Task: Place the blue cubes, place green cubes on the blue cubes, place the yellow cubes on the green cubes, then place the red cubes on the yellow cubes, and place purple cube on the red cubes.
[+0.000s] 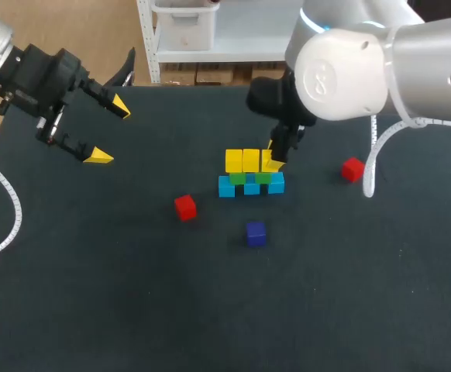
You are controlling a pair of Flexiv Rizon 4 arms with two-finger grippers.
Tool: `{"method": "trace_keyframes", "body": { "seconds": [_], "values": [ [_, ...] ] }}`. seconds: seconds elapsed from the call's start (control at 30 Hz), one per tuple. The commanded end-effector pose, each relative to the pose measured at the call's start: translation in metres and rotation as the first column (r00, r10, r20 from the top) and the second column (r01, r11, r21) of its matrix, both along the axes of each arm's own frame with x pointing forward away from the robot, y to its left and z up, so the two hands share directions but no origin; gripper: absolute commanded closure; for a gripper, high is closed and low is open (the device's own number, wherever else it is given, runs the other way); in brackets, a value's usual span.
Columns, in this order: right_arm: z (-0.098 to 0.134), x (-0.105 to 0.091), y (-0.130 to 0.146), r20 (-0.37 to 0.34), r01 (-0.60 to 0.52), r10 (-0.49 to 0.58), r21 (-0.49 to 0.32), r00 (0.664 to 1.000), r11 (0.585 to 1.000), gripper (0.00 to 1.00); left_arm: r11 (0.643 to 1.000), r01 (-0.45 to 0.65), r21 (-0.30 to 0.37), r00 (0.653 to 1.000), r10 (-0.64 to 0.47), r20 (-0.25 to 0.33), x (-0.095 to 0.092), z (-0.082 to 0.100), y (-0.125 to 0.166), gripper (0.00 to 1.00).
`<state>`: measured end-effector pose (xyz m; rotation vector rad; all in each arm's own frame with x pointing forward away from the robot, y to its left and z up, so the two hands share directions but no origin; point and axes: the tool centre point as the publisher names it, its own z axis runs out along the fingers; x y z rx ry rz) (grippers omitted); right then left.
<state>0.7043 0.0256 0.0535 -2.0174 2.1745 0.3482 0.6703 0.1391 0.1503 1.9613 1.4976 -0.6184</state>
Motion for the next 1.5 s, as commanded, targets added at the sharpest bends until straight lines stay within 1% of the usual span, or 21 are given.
{"method": "trace_keyframes", "body": {
  "seconds": [0.03, 0.7, 0.73, 0.83, 0.87, 0.93, 0.97, 1.0, 1.07, 1.1, 1.13, 1.4, 1.47, 1.5],
  "values": [
    [-0.001, 0.002, 0.001, -0.005, -0.003, 0.003, 0.001, 1.000, 1.000, 1.00, 1.000, 0.001, -0.002, 1.000, -0.001, 0.004, 0.000, -0.001, 0.000, 0.00],
    [-0.003, 0.006, 0.004, -0.007, -0.011, 0.011, -0.002, 1.000, 1.000, 1.00, 1.000, 0.001, -0.002, 1.000, -0.001, 0.004, 0.000, -0.001, 0.000, 0.00],
    [-0.003, 0.006, 0.004, -0.008, -0.012, 0.012, -0.002, 1.000, 1.000, 0.96, 1.000, 0.001, -0.002, 1.000, -0.001, 0.004, 0.000, -0.001, 0.000, 0.00],
    [-0.003, 0.005, 0.004, -0.010, -0.014, 0.014, -0.002, 1.000, 1.000, 0.89, 1.000, 0.001, -0.002, 1.000, -0.001, 0.004, 0.000, -0.001, 0.000, 0.00],
    [-0.003, 0.005, 0.004, -0.010, -0.015, 0.015, -0.001, 1.000, 1.000, 0.82, 1.000, 0.001, -0.002, 1.000, -0.001, 0.004, 0.000, -0.001, 0.000, 0.00],
    [-0.003, 0.005, 0.004, -0.010, -0.016, 0.016, -0.001, 1.000, 1.000, 0.76, 1.000, 0.001, -0.002, 1.000, -0.001, 0.004, 0.000, -0.001, 0.000, 0.00],
    [-0.003, 0.005, 0.004, -0.011, -0.016, 0.016, -0.001, 1.000, 1.000, 0.69, 1.000, 0.001, -0.002, 1.000, -0.001, 0.004, 0.000, -0.001, 0.000, 0.00],
    [-0.004, 0.005, 0.004, -0.011, -0.017, 0.017, -0.002, 1.000, 1.000, 0.61, 1.000, 0.001, -0.002, 1.000, -0.001, 0.004, 0.000, -0.001, 0.000, 0.00],
    [-0.004, 0.005, 0.004, -0.012, -0.018, 0.018, -0.002, 1.000, 1.000, 0.52, 1.000, 0.001, -0.002, 1.000, -0.001, 0.004, 0.000, -0.001, 0.000, 0.00],
    [-0.003, 0.004, 0.004, -0.012, -0.019, 0.019, -0.002, 1.000, 1.000, 0.24, 1.000, 0.001, -0.002, 1.000, -0.001, 0.004, 0.000, -0.001, 0.000, 0.00],
    [-0.002, 0.004, 0.003, -0.012, -0.019, 0.019, -0.001, 1.000, 1.000, 0.00, 1.000, 0.001, -0.002, 1.000, -0.001, 0.004, 0.000, -0.001, 0.000, 0.00],
    [0.000, 0.004, -0.002, -0.007, -0.009, 0.009, -0.003, 1.000, 1.000, 0.00, 1.000, 0.001, -0.002, 1.000, -0.001, 0.004, 0.000, -0.001, 0.000, 0.00],
    [0.003, 0.003, -0.005, -0.018, -0.006, 0.006, 0.020, 1.000, 1.000, 0.00, 1.000, 0.001, -0.002, 1.000, -0.001, 0.004, 0.000, -0.001, 0.000, 0.00],
    [0.006, 0.004, -0.008, -0.011, -0.007, 0.007, 0.045, 1.000, 0.999, 0.00, 1.000, 0.001, -0.002, 1.000, -0.001, 0.004, 0.000, -0.001, 0.000, 0.00]
  ]
}}
